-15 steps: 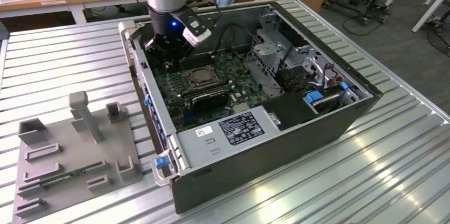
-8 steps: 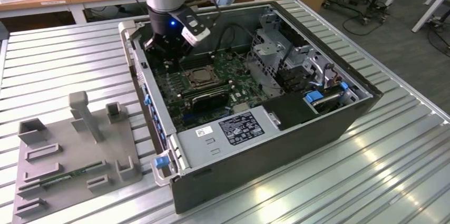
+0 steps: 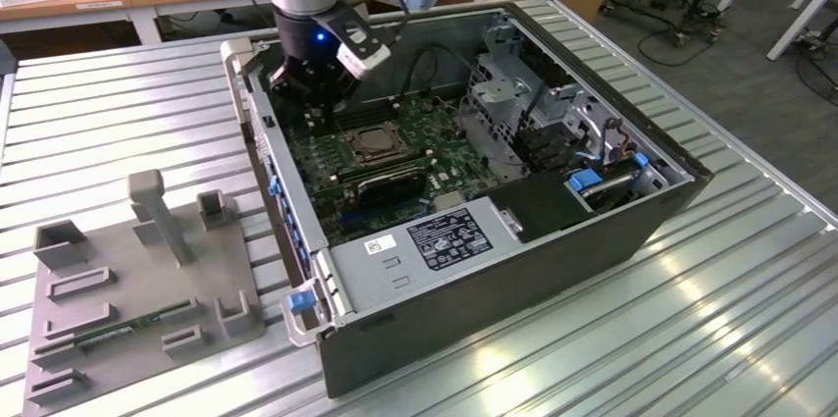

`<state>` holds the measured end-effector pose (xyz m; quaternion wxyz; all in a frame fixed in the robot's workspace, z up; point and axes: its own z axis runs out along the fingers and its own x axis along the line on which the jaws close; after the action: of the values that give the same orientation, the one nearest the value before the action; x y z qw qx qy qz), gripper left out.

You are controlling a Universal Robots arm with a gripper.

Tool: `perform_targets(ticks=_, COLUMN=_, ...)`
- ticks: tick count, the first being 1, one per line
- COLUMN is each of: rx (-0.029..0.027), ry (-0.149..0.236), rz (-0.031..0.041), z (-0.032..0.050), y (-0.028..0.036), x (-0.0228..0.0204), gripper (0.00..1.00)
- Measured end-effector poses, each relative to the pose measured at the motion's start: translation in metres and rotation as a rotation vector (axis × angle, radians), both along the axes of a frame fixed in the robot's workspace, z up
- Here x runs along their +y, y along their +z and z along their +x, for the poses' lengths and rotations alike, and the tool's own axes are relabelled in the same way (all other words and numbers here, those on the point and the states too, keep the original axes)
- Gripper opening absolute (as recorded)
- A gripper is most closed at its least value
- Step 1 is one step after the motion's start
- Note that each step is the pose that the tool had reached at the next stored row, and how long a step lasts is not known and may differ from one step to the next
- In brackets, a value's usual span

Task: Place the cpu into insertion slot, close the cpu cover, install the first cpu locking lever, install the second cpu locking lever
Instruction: 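Install the first cpu locking lever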

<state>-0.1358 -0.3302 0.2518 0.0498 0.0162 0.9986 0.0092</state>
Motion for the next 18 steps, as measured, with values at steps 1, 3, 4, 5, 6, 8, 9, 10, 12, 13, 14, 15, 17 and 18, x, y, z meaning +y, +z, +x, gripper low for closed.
perform_targets(ticks=1, rx=-0.0009, ry=0.000, rz=-0.0001, z=-0.0004, y=0.0001, x=0.0014, gripper=0.11)
perform_targets(ticks=3, rx=-0.0023, ry=0.000, rz=-0.0002, z=-0.0013, y=0.0001, x=0.0045, gripper=0.11)
perform_targets(ticks=4, rx=-0.0026, ry=0.000, rz=-0.0001, z=-0.0016, y=0.0000, x=0.0055, gripper=0.11)
perform_targets(ticks=5, rx=-0.0025, ry=0.000, rz=-0.0002, z=-0.0019, y=0.0001, x=0.0064, gripper=0.11)
perform_targets(ticks=6, rx=-0.0026, ry=0.000, rz=-0.0002, z=-0.0022, y=0.0001, x=0.0074, gripper=0.11)
perform_targets(ticks=8, rx=-0.0027, ry=0.000, rz=-0.0002, z=-0.0030, y=0.0000, x=0.0089, gripper=0.11)
perform_targets(ticks=9, rx=-0.0029, ry=0.000, rz=-0.0002, z=-0.0037, y=0.0000, x=0.0094, gripper=0.11)
perform_targets(ticks=10, rx=-0.0034, ry=0.000, rz=-0.0001, z=-0.0045, y=-0.0001, x=0.0100, gripper=0.11)
perform_targets(ticks=12, rx=-0.0047, ry=0.000, rz=-0.0001, z=-0.0056, y=-0.0002, x=0.0110, gripper=0.11)
perform_targets(ticks=13, rx=-0.0053, ry=0.000, rz=-0.0001, z=-0.0058, y=-0.0002, x=0.0113, gripper=0.11)
perform_targets(ticks=14, rx=-0.0059, ry=0.000, rz=0.0002, z=-0.0058, y=-0.0004, x=0.0117, gripper=0.11)
perform_targets(ticks=15, rx=-0.0063, ry=0.000, rz=0.0012, z=-0.0058, y=-0.0005, x=0.0122, gripper=0.11)
perform_targets(ticks=17, rx=-0.0065, ry=0.000, rz=0.0031, z=-0.0058, y=-0.0008, x=0.0134, gripper=0.11)
perform_targets(ticks=18, rx=-0.0067, ry=0.000, rz=0.0043, z=-0.0058, y=-0.0011, x=0.0142, gripper=0.11)
